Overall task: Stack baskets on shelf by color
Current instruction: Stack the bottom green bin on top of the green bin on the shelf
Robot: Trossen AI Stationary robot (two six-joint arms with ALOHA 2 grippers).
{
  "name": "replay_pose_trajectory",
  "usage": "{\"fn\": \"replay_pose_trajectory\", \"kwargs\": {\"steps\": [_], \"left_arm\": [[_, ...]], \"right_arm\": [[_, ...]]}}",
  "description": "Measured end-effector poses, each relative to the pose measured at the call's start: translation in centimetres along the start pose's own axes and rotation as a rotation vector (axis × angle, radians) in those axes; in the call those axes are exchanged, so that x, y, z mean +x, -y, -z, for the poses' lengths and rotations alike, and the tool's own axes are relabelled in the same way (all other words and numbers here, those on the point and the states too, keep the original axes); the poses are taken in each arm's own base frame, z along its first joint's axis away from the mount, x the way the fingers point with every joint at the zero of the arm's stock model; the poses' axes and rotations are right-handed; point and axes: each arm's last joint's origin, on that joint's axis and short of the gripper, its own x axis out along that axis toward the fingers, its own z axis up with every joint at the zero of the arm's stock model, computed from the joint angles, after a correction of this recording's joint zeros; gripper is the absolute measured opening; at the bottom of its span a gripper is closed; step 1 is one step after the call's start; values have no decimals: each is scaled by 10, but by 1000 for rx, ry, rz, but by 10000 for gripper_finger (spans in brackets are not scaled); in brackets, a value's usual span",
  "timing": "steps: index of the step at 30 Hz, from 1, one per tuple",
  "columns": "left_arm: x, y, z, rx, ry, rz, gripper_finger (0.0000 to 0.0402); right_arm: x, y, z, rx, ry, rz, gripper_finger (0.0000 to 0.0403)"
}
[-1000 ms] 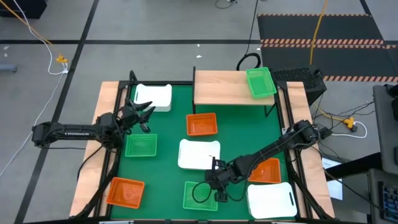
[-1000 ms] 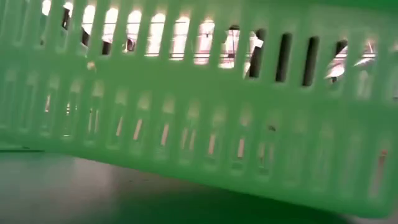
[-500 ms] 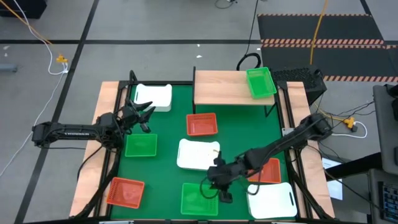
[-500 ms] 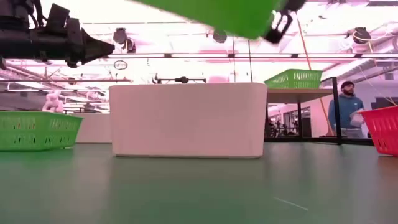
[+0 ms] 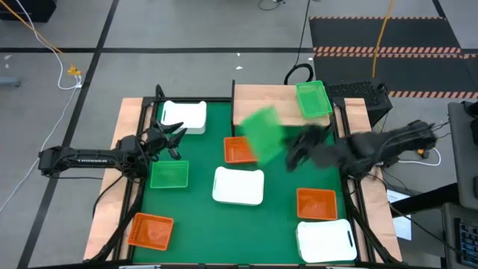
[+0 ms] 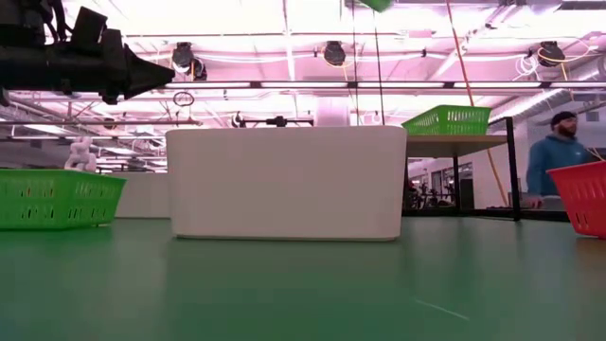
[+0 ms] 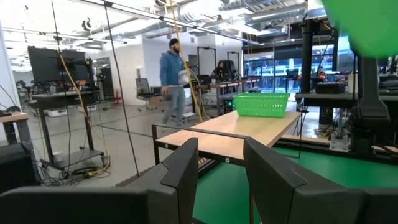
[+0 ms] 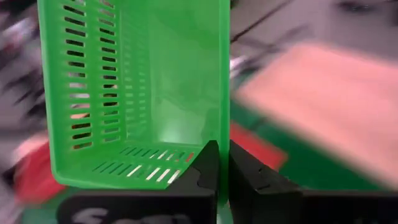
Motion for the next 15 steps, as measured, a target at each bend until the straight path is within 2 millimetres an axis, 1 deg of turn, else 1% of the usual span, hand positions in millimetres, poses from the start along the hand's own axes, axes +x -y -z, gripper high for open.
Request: {"fn": "replay_pose_trajectory", "kwargs": {"steps": [4, 7, 11, 15], "left_arm": [[0, 0, 0, 5, 0, 0, 131], [0, 0, -1, 12, 7, -2, 131], [0, 0, -2, 15, 16, -4, 131], [0, -1, -2, 37, 19, -15, 131]], "right_arm": [[-21, 58, -34, 125, 117, 175, 4], [-35, 92, -54, 159, 173, 273, 4], [-45, 122, -65, 159, 85, 358, 4], [-40, 142, -64, 136, -83, 461, 4]]}}
